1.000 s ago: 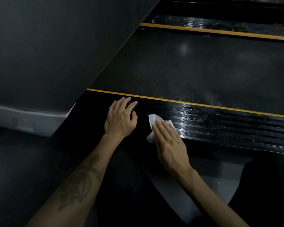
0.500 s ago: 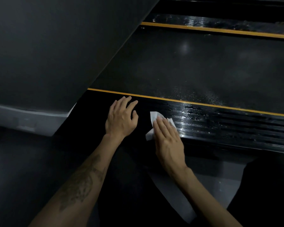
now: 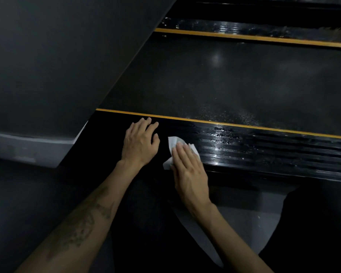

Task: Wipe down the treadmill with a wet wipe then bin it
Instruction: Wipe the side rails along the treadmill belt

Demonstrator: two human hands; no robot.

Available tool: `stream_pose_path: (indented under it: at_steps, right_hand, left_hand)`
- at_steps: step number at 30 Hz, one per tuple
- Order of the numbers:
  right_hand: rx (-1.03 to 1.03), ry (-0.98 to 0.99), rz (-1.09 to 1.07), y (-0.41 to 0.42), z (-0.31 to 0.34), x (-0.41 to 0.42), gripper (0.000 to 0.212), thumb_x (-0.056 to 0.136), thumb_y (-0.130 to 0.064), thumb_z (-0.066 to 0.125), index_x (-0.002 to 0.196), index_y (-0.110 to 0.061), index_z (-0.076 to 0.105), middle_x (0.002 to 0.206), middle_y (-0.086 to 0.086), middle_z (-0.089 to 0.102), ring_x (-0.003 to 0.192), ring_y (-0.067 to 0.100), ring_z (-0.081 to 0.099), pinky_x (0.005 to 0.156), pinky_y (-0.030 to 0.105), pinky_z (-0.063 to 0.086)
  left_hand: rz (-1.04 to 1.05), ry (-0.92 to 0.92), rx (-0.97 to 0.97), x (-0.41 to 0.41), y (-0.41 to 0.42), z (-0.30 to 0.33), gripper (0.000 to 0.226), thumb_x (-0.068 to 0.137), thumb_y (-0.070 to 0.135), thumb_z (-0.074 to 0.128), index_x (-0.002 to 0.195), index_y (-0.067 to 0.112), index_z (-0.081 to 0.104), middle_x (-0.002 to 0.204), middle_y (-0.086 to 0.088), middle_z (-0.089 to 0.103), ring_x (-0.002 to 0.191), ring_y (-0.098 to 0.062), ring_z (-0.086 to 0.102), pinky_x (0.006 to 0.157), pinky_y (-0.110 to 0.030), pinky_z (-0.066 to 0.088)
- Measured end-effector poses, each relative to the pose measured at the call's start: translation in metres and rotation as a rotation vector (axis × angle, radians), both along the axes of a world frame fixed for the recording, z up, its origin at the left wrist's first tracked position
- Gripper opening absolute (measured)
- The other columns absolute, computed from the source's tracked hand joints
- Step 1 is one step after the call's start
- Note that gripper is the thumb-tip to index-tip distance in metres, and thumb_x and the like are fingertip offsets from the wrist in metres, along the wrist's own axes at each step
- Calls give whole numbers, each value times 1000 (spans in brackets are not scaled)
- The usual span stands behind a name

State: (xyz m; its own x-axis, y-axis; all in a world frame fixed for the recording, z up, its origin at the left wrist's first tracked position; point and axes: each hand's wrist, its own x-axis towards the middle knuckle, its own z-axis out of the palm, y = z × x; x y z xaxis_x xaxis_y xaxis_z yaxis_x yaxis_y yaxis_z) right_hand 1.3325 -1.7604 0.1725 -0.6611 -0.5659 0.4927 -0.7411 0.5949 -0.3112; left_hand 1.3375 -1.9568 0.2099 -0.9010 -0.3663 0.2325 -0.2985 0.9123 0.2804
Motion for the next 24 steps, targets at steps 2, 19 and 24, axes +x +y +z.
stream_pose_path:
  at_steps: [2, 19, 24]
  right_hand:
    - [37, 11, 47, 8, 1, -1, 52, 96, -9, 69, 145, -1, 54, 155, 15, 47, 148, 30, 40, 122, 42, 30]
    - [142, -1, 20, 69, 4, -8, 53, 102, -25, 52, 151, -4, 47, 162, 12, 37, 153, 26, 31, 121, 46, 34]
    - [156, -5, -131, 41, 8, -15, 58, 100, -29, 52, 149, 0, 48, 160, 17, 39, 152, 30, 33, 124, 42, 24]
  left_hand:
    - [12, -22, 7, -4, 1, 5, 42, 100, 29, 55, 140, 14, 60, 146, -9, 55, 140, -28, 46, 117, -49, 36]
    - [79, 73, -18, -16, 23, -5, 42, 99, 32, 54, 134, 12, 62, 141, -11, 56, 137, -30, 47, 121, -51, 30]
    - [86, 86, -20, -17, 23, -9, 40, 98, 29, 55, 134, 13, 63, 140, -12, 57, 135, -31, 48, 119, -52, 33]
